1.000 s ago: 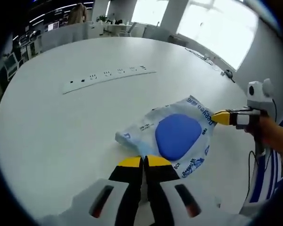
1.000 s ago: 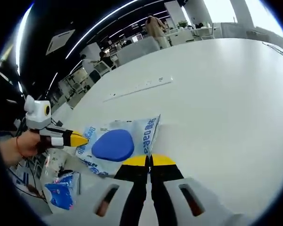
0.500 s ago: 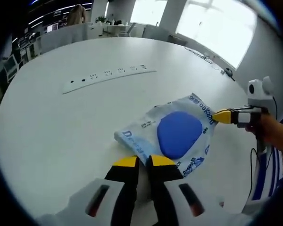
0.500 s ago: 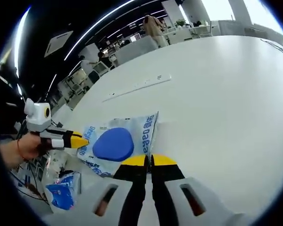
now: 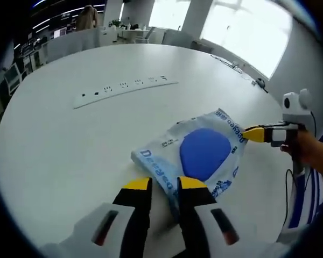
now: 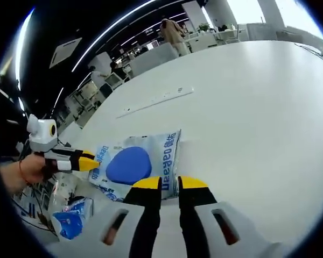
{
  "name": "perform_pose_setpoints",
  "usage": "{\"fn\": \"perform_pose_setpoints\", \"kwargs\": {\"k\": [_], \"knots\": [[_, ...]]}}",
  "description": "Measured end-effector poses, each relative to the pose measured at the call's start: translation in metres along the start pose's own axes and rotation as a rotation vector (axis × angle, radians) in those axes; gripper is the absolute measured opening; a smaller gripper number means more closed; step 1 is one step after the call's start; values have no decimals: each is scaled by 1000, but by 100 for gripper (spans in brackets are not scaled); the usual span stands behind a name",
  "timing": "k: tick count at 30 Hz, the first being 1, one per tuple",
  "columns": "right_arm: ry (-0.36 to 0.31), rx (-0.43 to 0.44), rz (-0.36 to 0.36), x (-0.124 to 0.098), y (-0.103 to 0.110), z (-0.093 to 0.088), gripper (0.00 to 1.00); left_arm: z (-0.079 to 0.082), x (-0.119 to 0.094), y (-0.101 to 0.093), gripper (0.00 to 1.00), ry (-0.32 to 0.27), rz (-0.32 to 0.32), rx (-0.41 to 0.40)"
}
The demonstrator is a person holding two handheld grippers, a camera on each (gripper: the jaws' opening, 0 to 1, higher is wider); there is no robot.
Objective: Arrange the tabletop items into an orderly group along one side of the table until the central work area is clear of visible clutter.
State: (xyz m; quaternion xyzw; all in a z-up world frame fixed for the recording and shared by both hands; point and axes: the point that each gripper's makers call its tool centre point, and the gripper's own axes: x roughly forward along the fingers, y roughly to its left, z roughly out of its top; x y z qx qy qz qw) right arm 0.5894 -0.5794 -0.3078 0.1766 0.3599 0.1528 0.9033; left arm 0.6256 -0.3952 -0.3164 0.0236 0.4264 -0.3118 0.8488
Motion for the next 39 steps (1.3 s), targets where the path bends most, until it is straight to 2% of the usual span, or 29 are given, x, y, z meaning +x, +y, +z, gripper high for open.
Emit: {"fn": "perform_pose_setpoints", "kwargs": {"k": [14, 25, 27, 39], "knots": [[-28, -5, -5, -10, 3, 9, 21, 5, -14, 3, 38, -19, 23, 30], [-48, -28, 3, -21, 13, 17, 26, 25, -37, 6, 52, -81, 35, 19], [-52, -32, 6, -23, 16, 19, 27, 28, -42, 7, 57, -94, 40, 14], [-74, -59, 54, -36, 41, 26, 32, 34, -72, 4, 64, -136, 41, -13]]}}
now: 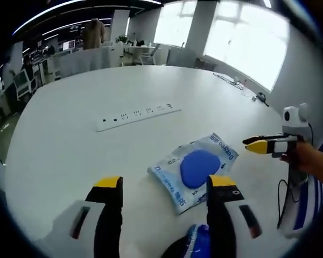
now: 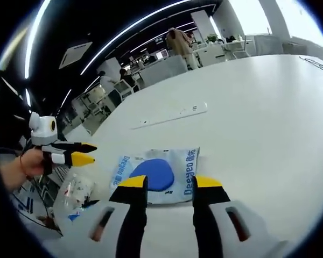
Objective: Arrange the tabletop items into an orderly group along one side of the table until the central work area is clear of visible clutter.
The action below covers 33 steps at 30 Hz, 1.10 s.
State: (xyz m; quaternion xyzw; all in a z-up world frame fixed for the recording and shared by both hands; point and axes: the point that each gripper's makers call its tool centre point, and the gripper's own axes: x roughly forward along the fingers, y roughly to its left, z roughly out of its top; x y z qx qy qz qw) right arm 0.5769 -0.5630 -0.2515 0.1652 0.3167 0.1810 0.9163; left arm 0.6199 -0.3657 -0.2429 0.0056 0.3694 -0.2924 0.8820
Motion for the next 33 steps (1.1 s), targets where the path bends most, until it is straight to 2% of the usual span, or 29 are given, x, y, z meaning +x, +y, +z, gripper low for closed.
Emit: {"fn": "perform_pose_setpoints", "kwargs": {"k": [18, 25, 33], "knots": [[-31, -54, 90, -17, 43, 10, 36, 1, -55, 6, 68, -78, 52, -47], [-20, -70, 119, -21, 59, 2, 35, -4, -77, 2, 67, -110, 75, -68], [-6, -81, 155, -25, 79, -9, 35, -17, -101, -4, 66, -145, 106, -92]]}}
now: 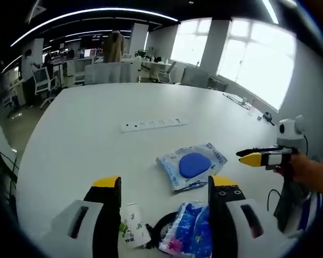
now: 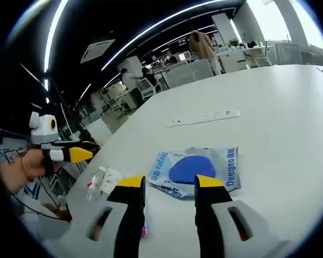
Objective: Arrange the tabletop items into an orderly group along one side of the table until the central work area is clear of visible clutter.
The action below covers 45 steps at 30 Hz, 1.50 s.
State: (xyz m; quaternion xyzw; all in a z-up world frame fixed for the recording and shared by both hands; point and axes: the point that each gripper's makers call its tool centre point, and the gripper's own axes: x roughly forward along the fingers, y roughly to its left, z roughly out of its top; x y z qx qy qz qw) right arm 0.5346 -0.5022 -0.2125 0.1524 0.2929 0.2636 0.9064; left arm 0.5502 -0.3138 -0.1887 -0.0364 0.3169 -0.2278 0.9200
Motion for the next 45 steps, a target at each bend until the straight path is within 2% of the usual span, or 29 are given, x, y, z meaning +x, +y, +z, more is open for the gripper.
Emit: {"fn": "perform_pose_setpoints", "kwargs": {"k": [14, 23, 34, 45], "knots": [[48, -39, 55, -3, 35, -21, 33, -28, -47, -4, 64, -33, 52, -54], [87, -67, 85, -6, 52, -38, 33, -51, -65, -13, 62, -34, 81, -70], [139, -78, 110, -5, 64, -61, 31, -89, -68, -27, 56, 19, 86, -61], [201, -99, 115, 9, 57, -86, 28, -124, -56, -36, 51, 83, 85, -74]]}}
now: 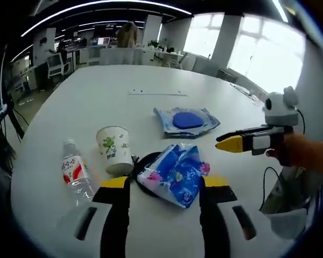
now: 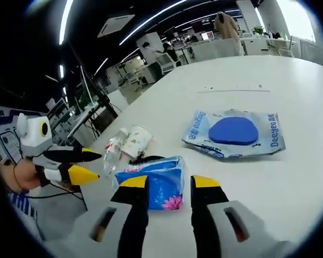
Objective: Arrange the tabletop items into an orderly group along one side of the table until the central work area is clear of visible clutter.
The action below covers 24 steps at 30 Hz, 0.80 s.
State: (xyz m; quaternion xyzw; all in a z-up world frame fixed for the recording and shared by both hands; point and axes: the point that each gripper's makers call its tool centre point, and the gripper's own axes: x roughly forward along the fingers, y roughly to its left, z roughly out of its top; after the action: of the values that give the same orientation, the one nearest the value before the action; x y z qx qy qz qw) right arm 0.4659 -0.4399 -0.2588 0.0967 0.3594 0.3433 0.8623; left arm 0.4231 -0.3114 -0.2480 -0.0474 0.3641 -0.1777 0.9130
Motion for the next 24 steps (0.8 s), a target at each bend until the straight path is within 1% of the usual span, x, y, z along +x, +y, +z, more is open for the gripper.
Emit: {"fn": "perform_pose_setpoints", "kwargs": {"k": [3, 6, 11, 18, 24], "knots": [[16, -1, -5, 5, -6, -5, 27, -10, 7, -1, 49, 21, 4, -6], [37, 6, -8, 11, -11, -13, 26, -14, 12, -1, 47, 30, 8, -10], [54, 12, -3, 18, -15, -19, 25, -22, 20, -3, 44, 50, 15, -16], [73, 16, 2, 27, -16, -24, 22, -29, 26, -2, 37, 62, 29, -13], [86, 26, 1, 30, -20, -30, 18, -33, 25, -3, 34, 68, 31, -18]]}}
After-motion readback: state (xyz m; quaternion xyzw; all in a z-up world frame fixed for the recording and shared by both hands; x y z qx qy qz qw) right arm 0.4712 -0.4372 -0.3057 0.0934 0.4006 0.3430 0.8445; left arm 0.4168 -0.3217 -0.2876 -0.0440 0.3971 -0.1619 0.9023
